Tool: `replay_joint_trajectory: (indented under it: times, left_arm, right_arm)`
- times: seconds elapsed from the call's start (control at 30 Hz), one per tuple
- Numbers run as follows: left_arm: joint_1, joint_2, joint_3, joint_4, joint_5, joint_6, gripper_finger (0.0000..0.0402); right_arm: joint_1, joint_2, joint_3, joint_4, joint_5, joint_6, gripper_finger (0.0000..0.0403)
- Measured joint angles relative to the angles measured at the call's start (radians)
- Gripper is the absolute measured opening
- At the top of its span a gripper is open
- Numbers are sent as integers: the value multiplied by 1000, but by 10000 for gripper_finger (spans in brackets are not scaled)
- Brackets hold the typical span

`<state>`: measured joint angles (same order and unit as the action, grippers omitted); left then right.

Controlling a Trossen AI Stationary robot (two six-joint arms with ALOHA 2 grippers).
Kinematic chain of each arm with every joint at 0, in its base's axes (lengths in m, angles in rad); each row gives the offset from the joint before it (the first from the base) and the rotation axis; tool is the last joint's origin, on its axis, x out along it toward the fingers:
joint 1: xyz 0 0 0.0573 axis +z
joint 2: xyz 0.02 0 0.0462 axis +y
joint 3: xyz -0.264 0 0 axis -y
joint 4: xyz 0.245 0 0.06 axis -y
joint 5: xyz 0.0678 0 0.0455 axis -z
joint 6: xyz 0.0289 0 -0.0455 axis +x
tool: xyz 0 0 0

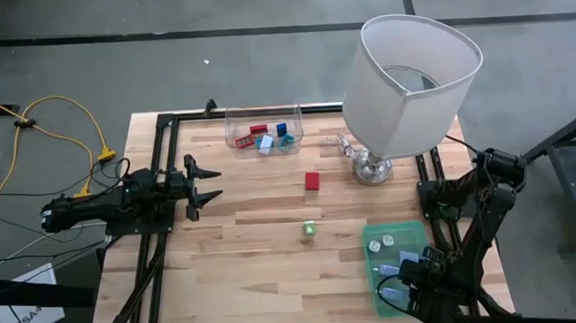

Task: Pick & Place Office items
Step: Put the pink charger adapter into the green bin

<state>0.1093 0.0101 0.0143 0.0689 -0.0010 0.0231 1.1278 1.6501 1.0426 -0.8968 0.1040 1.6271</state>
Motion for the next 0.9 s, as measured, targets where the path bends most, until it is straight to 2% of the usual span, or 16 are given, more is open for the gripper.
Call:
replay_joint_trajectory:
  times: [0.2, 0.4, 0.9]
  left_arm:
    - [0, 0, 0, 0, 0, 0, 237]
    - [0, 0, 0, 0, 0, 0, 237]
    - [0, 0, 0, 0, 0, 0, 237]
  right_arm:
    - [0, 8, -8, 9, 0, 0, 191]
    - [0, 38, -46, 93, -9, -6, 190]
    - [0, 40, -47, 94, -6, -5, 194]
